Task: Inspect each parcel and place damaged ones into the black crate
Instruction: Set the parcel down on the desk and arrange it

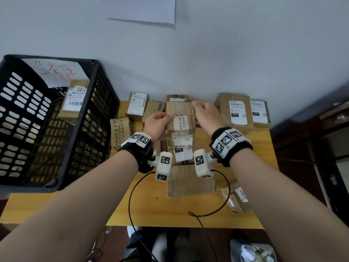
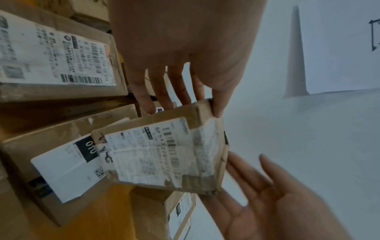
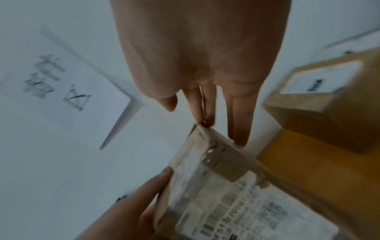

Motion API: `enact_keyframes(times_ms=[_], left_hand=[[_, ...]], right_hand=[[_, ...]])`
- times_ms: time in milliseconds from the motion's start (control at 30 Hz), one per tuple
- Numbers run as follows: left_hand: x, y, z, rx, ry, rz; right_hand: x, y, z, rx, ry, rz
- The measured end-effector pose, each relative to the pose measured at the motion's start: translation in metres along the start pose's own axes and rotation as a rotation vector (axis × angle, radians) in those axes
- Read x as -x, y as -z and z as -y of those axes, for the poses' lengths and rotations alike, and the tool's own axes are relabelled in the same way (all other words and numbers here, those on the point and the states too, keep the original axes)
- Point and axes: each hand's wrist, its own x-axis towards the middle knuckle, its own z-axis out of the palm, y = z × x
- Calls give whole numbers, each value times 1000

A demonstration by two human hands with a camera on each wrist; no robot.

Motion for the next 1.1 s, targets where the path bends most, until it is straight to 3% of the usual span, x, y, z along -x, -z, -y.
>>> enact_keyframes(times_ms=[100,233,467,633,833,900,1000,1100], left_hand=[[-3,-6,-5,-111,18,38],[-1,-11,-6,-185,56,64],[6,-6,-3,-136,123,73],[4,-4,-4,-158,127,63],[3,-2,-7,-170,135,88],[1,-1,-7,-160,140,112],[2,-1,-5,-143,148,140],[4,-1,-4,-168,171,189]], right_hand=[[0,-1,9,203,144,10],[0,-6,10,569,76,141],[-7,-19,2,520,-39,197],[-6,-22,7,659,-117,152],[-6,-12,6,404,-11,236],[-7,-2,6,220,-11,165],[-10,13,0,-90,-116,-87],[-7,12,-5,-109,-379,108]])
